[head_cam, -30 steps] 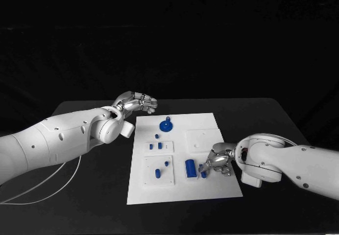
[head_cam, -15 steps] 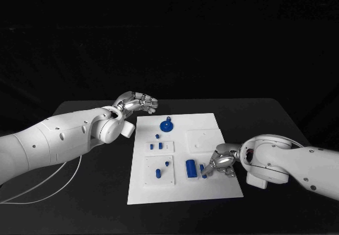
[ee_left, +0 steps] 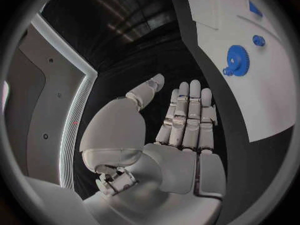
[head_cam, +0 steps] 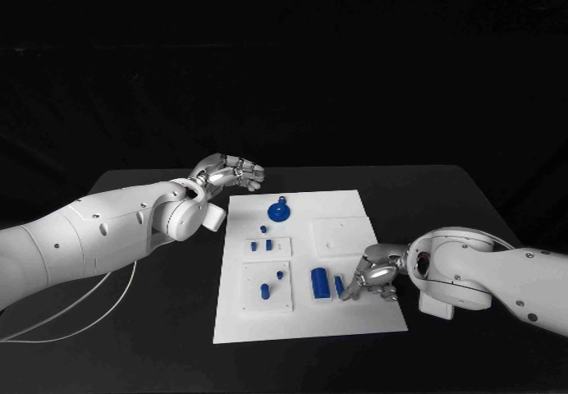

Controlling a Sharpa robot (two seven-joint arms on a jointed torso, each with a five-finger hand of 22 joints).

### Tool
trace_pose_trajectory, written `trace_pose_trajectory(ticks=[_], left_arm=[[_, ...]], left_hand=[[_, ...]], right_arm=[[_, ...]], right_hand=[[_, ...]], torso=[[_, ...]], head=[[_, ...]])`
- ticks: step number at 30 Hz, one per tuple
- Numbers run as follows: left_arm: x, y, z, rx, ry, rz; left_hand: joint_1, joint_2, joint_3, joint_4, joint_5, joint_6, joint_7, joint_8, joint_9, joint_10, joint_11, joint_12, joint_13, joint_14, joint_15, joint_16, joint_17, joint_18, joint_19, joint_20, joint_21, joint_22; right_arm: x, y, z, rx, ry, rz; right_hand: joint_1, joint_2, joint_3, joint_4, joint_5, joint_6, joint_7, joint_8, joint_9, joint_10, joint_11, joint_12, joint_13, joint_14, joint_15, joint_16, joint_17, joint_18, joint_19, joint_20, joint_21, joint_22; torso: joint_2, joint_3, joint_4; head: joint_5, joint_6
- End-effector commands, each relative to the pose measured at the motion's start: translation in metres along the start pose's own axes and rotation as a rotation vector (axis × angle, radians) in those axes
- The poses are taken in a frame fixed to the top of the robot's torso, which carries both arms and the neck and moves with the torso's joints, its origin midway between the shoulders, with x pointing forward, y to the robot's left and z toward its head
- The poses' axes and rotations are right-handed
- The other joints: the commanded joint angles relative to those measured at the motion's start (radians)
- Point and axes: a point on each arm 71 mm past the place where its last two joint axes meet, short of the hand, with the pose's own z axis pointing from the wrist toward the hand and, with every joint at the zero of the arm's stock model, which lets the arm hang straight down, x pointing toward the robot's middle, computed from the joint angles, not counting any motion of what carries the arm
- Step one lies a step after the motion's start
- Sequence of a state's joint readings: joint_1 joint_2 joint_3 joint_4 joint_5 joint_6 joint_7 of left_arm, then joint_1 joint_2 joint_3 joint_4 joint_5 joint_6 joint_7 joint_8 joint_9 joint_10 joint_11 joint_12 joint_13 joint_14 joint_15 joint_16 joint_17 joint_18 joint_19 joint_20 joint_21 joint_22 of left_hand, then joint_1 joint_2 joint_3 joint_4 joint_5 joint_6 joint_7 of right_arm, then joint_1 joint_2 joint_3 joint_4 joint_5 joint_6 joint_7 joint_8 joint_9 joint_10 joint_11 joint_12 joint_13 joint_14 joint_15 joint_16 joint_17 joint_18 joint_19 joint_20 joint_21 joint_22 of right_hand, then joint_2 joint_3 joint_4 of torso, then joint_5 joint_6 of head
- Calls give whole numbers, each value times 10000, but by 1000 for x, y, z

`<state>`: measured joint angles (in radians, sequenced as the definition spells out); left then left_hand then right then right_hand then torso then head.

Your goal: Assemble the parts on the task board

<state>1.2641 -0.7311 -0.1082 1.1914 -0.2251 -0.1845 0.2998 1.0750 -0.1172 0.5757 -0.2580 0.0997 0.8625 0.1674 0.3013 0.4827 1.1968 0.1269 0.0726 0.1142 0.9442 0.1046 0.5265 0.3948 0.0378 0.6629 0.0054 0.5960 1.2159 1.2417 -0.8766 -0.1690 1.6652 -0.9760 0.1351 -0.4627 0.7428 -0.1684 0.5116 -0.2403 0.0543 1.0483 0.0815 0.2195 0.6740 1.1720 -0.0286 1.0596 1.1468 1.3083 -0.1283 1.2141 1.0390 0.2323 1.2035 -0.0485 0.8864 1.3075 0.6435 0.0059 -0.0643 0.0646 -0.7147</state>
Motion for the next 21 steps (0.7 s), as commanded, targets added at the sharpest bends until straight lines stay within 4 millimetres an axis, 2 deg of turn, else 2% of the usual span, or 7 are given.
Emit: trace_pose_trajectory(ticks=[1, 7, 12, 16, 17, 18, 21], left_arm=[[2, -1, 0, 73, 153, -66], [2, -1, 0, 73, 159, -68], [2, -1, 0, 69, 154, -67], [2, -1, 0, 43, 160, -68], [2, -1, 0, 40, 163, -69], [2, -1, 0, 39, 174, -72], [2, -1, 0, 42, 177, -71]], left_hand=[[-101, -14, -9, 64, -52, -62, -6, 28, -9, -60, 13, 3, -12, 15, 42, -62, 14, 102, -27, 31, -42, 11], [-101, -14, -8, 66, -52, -63, -6, 28, -9, -60, 13, 3, -12, 16, 41, -65, 19, 102, -27, 31, -44, 13], [-102, -14, -8, 68, -52, -64, -6, 29, -9, -60, 14, 3, -12, 17, 41, -69, 24, 102, -27, 31, -46, 15], [-102, -14, -7, 68, -52, -64, -6, 29, -9, -60, 14, 3, -13, 17, 41, -69, 24, 102, -27, 31, -46, 16], [-103, -14, -8, 68, -52, -64, -6, 29, -9, -60, 14, 3, -13, 17, 41, -69, 25, 102, -27, 31, -46, 16], [-103, -14, -8, 68, -53, -64, -6, 29, -9, -60, 14, 3, -13, 17, 41, -69, 25, 102, -27, 31, -46, 16], [-110, -10, -8, 76, -53, -64, -5, 30, -10, -61, 14, 2, -13, 17, 42, -74, 32, 101, -26, 32, -48, 19]], right_arm=[[2, 1, 0, -92, 198, -193], [2, 2, 2, -27, 50, -256], [2, 5, 4, 3, -201, -453], [1, 5, 7, 30, -377, -374], [1, 6, 7, 37, -384, -376], [1, 6, 8, 46, -400, -375], [1, 6, 9, 114, -466, -352]], right_hand=[[119, 128, -34, -40, -50, -6, 13, -19, -6, -50, -3, -60, 7, 10, -62, -40, -14, 295, -4, -31, -63, 40], [418, 564, 72, -204, -51, 26, 6, -9, -3, -21, -9, -58, 8, 24, -65, -32, -7, 295, 23, -43, -62, 37], [519, 817, 182, -197, -52, 51, 5, -4, -7, 0, -10, -58, 6, 33, -63, -26, -4, 295, 41, -31, -62, 34], [527, 841, 199, -191, -52, 55, 5, -3, -7, 3, -9, -59, 6, 34, -62, -25, -3, 295, 42, -29, -63, 34], [487, 997, 247, -90, -51, 69, 5, 2, -8, 10, -9, -61, 2, 36, -61, -27, -5, 294, 49, -21, -69, 27], [475, 1043, 261, -60, -51, 74, 5, 3, -8, 11, -9, -62, 2, 36, -60, -28, -5, 294, 52, -19, -71, 25], [432, 1047, 401, 107, -52, 82, 4, -6, -21, 26, -10, -65, 0, 40, -60, -20, 0, 295, 57, -6, -71, 27]], torso=[[2, -2, 9], [3, -13, 11], [5, -13, 16], [3, -16, 16], [3, -16, 13], [3, -16, 13], [3, -13, 16]], head=[[-9, -14], [-27, -30], [-24, -45], [-26, -54], [-21, -54], [-21, -54], [-17, -58]])
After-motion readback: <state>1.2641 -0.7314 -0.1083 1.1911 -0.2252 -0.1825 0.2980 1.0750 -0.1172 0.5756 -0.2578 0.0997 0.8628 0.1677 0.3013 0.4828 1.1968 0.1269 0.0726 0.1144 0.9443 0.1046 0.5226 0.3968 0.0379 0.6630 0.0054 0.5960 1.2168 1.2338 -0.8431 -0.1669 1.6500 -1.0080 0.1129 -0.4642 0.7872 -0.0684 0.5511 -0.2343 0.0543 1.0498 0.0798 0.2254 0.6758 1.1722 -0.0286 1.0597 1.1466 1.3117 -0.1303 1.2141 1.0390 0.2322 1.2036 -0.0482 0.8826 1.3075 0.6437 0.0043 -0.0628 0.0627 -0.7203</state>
